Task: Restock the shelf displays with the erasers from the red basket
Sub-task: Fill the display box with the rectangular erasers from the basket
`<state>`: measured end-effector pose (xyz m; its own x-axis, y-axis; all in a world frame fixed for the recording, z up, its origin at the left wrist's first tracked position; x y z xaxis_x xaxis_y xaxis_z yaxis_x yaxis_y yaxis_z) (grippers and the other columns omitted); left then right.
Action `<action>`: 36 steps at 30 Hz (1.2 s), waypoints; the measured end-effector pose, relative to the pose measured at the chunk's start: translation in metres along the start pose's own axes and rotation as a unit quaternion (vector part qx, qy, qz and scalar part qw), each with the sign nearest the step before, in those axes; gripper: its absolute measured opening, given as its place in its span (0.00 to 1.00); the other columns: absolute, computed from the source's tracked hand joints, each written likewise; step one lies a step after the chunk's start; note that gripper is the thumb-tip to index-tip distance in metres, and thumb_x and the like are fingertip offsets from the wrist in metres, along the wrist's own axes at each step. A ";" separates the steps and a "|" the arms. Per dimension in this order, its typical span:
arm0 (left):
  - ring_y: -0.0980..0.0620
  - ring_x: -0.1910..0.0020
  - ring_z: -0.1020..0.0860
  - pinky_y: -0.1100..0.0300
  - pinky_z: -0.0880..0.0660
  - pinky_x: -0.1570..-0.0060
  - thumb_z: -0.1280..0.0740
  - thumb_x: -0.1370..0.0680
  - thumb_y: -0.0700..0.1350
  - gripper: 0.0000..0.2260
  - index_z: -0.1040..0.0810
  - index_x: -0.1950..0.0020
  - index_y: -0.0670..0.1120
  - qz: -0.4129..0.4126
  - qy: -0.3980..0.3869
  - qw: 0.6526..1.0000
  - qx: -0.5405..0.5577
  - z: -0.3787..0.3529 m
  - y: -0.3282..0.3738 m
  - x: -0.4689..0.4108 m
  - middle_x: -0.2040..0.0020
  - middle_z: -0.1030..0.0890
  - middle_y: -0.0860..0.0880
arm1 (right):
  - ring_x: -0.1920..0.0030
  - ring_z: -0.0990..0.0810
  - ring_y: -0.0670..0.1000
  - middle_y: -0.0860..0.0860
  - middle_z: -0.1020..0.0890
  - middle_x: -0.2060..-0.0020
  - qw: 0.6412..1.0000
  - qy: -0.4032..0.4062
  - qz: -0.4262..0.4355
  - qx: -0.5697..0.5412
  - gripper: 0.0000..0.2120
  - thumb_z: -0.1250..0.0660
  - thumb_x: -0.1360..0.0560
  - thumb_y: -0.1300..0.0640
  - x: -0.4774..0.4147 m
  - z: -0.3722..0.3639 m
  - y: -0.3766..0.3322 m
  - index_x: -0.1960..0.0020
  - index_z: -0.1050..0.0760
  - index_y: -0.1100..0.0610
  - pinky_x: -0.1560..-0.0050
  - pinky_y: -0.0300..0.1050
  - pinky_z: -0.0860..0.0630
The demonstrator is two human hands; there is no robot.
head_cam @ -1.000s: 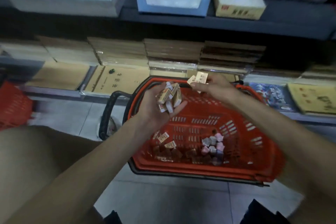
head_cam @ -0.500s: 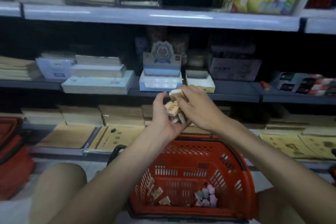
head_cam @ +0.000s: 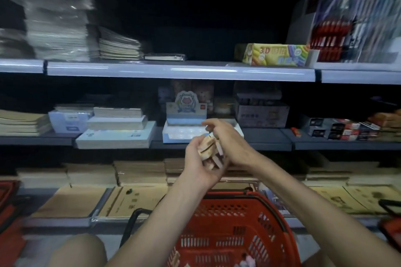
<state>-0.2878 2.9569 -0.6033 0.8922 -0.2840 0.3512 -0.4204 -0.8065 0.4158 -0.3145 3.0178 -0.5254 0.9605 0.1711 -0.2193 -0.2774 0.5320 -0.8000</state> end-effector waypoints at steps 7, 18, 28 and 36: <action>0.40 0.49 0.15 0.55 0.16 0.57 0.30 0.22 0.49 0.13 0.17 0.47 0.39 0.012 -0.013 1.000 -0.004 0.018 0.023 -0.020 0.48 0.15 0.39 | 0.55 0.27 0.50 0.61 0.26 0.48 0.891 0.027 -0.092 -0.443 0.30 0.46 0.43 0.70 -0.009 0.025 0.036 0.44 0.21 0.64 0.62 0.39 0.31; 0.42 0.48 0.16 0.59 0.18 0.61 0.28 0.23 0.48 0.13 0.14 0.46 0.41 0.005 -0.049 0.998 -0.028 0.019 0.050 -0.116 0.46 0.15 0.40 | 0.54 0.17 0.51 0.57 0.18 0.53 0.902 -0.042 -0.119 -0.414 0.16 0.32 0.21 0.67 -0.076 0.031 0.141 0.34 0.22 0.64 0.44 0.45 0.17; 0.40 0.44 0.16 0.56 0.18 0.66 0.27 0.24 0.49 0.16 0.17 0.40 0.41 -0.005 -0.022 0.999 -0.031 0.012 0.049 -0.105 0.45 0.15 0.38 | 0.73 0.24 0.49 0.57 0.15 0.66 0.986 0.084 -0.079 -0.119 0.12 0.24 0.24 0.57 -0.075 0.063 0.121 0.44 0.23 0.61 0.74 0.40 0.28; 0.42 0.42 0.16 0.56 0.17 0.67 0.29 0.23 0.48 0.12 0.17 0.48 0.39 -0.013 -0.018 0.999 -0.034 0.004 0.062 -0.055 0.48 0.15 0.40 | 0.62 0.14 0.50 0.61 0.16 0.53 0.969 0.107 -0.154 -0.159 0.09 0.33 0.19 0.68 -0.054 0.076 0.116 0.40 0.24 0.63 0.64 0.38 0.17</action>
<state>-0.3622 2.9205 -0.6003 0.9082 -0.2826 0.3087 -0.4053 -0.7775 0.4809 -0.4000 3.1329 -0.5639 0.9883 -0.1503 -0.0258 0.0114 0.2415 -0.9703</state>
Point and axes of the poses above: each hand's wrist, its own x-axis away from the middle knuckle, its own z-axis out of the back of the hand, y = z × x, the point moved 9 cm from there along -x, towards the middle knuckle
